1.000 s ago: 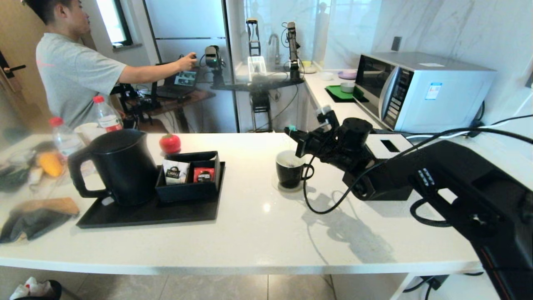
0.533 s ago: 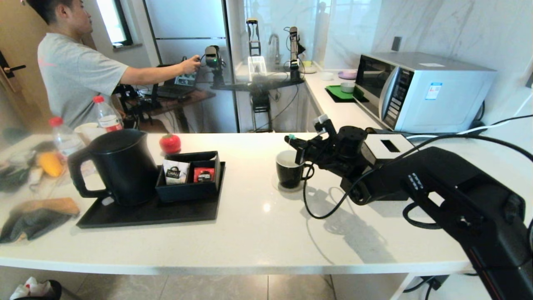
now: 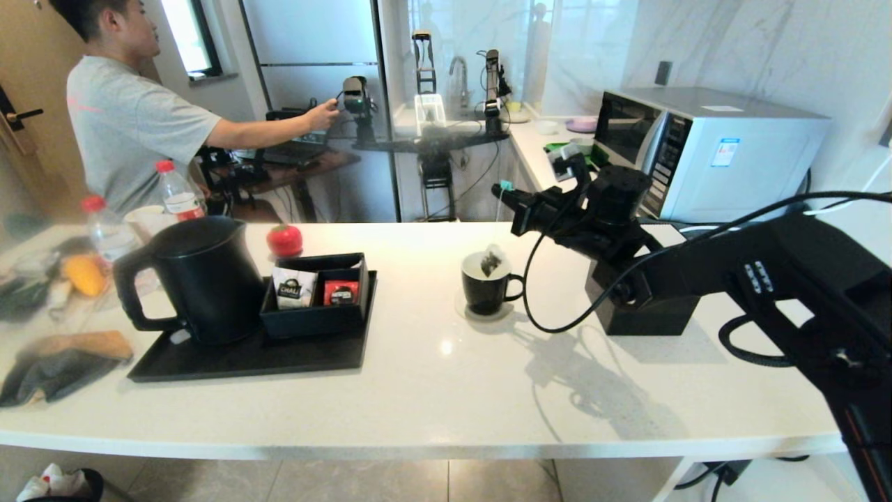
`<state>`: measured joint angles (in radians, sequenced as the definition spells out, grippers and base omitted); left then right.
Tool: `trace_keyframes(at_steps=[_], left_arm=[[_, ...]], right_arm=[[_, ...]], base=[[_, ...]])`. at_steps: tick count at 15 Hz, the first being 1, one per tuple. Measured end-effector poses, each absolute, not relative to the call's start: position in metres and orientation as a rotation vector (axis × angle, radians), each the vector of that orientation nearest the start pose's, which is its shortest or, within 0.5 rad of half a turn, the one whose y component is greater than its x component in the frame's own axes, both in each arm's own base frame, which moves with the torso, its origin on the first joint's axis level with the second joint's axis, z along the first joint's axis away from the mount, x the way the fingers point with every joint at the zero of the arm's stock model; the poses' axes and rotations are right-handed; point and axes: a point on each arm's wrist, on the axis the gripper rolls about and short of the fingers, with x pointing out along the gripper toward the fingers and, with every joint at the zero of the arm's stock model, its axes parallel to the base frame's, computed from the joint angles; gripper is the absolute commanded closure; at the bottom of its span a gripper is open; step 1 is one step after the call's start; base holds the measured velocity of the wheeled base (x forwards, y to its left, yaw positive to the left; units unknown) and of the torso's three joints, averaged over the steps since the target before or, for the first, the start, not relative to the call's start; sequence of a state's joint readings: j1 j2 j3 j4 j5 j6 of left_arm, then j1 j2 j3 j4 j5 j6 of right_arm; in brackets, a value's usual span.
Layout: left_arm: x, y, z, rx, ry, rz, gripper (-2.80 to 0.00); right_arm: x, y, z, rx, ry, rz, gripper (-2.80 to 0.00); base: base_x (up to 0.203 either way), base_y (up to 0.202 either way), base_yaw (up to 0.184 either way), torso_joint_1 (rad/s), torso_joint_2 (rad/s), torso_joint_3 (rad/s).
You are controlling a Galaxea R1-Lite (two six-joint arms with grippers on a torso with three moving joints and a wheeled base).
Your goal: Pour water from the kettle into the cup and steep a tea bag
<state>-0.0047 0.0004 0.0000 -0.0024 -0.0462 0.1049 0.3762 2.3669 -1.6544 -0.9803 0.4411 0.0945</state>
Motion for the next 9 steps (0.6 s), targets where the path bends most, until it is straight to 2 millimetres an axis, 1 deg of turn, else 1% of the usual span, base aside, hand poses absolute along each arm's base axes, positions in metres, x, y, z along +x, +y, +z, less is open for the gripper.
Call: trace_keyframes(at_steps=[4, 6, 9], left_arm=[[-0.023, -0.001, 0.076, 0.105, -0.005, -0.05, 0.0], [-0.023, -0.001, 0.076, 0.105, -0.005, -0.05, 0.0], [-0.023, -0.001, 0.076, 0.105, -0.004, -0.05, 0.0]], right_arm=[[0.452, 0.189, 0.207, 0.079, -0.272, 0.825, 0.0], [0.452, 0.189, 0.213, 0.078, -0.282, 0.825, 0.0], [0.452, 0.189, 0.214, 0.078, -0.288, 0.825, 0.0]], base=[[0.0, 0.0, 0.0, 0.0, 0.0, 0.0], [0.0, 0.0, 0.0, 0.0, 0.0, 0.0], [0.0, 0.0, 0.0, 0.0, 0.0, 0.0]])
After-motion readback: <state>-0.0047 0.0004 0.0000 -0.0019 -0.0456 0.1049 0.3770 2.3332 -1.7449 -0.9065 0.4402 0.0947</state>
